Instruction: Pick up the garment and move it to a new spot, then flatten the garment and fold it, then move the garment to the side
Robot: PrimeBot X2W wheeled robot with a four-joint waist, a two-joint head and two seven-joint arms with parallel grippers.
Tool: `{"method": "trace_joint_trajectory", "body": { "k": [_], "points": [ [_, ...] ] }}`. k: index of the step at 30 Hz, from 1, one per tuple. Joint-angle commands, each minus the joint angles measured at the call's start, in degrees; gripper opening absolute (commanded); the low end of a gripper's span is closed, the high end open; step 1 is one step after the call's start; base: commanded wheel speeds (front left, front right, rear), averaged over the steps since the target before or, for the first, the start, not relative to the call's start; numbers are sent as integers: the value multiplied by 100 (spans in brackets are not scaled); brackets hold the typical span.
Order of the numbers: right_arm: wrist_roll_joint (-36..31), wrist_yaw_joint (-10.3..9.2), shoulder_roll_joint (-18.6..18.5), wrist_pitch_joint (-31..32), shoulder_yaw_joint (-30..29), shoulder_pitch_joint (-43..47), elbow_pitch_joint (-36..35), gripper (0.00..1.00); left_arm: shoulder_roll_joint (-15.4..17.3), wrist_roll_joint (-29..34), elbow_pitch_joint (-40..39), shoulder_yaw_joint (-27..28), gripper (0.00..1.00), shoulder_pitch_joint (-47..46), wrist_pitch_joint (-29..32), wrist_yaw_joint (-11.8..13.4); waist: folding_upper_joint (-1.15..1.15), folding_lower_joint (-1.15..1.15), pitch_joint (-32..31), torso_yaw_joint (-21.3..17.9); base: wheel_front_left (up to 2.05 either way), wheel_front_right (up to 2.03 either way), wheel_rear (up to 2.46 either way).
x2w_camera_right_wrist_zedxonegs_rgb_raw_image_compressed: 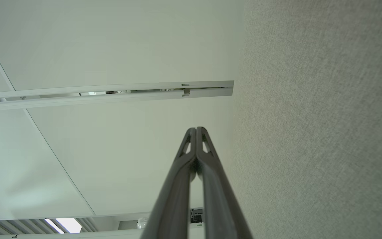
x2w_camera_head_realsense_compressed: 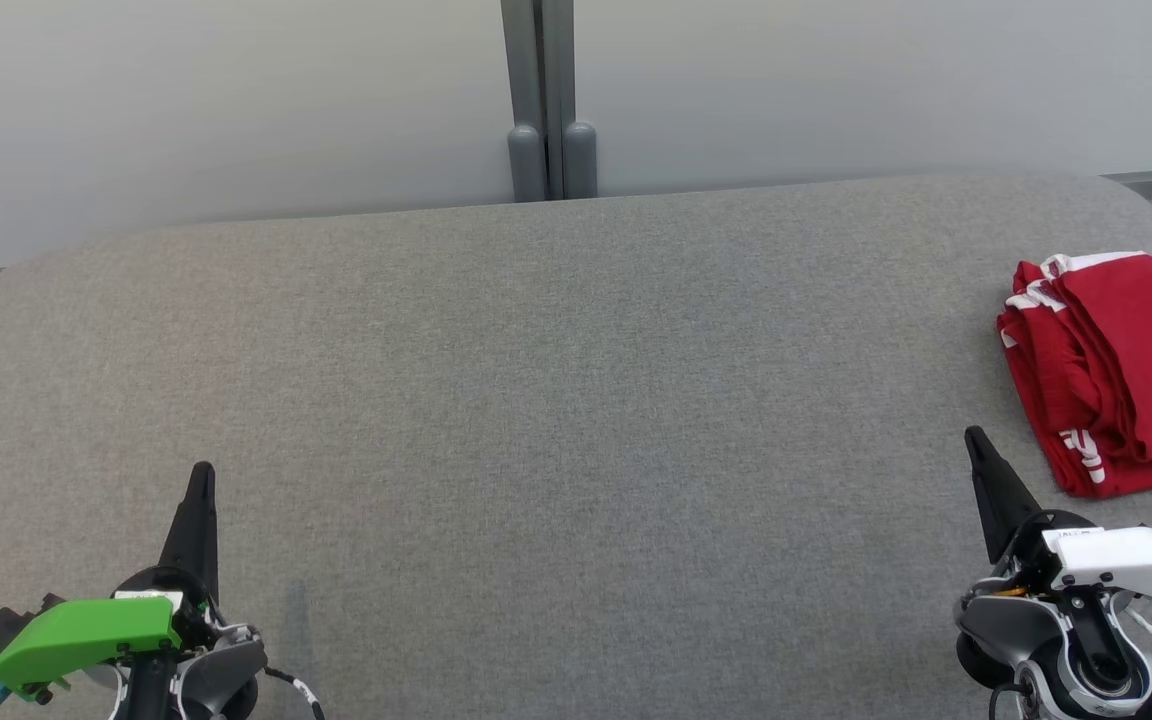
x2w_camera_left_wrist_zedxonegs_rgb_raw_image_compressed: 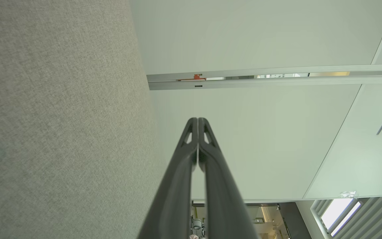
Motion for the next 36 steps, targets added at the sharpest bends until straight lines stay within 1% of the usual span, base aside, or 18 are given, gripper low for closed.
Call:
{"method": "trace_joint_trajectory", "body": {
  "k": [1,36],
  "points": [
    [36,2,-3,20,-11,49,-29,0,40,-15,-14,15,0,-62,27,-36,0,0,0,0,0,0,0],
    [38,2,-4,19,-9,48,-28,0,40,-16,-15,15,0,-61,26,-36,0,0,0,0,0,0,0]
  ]
}}
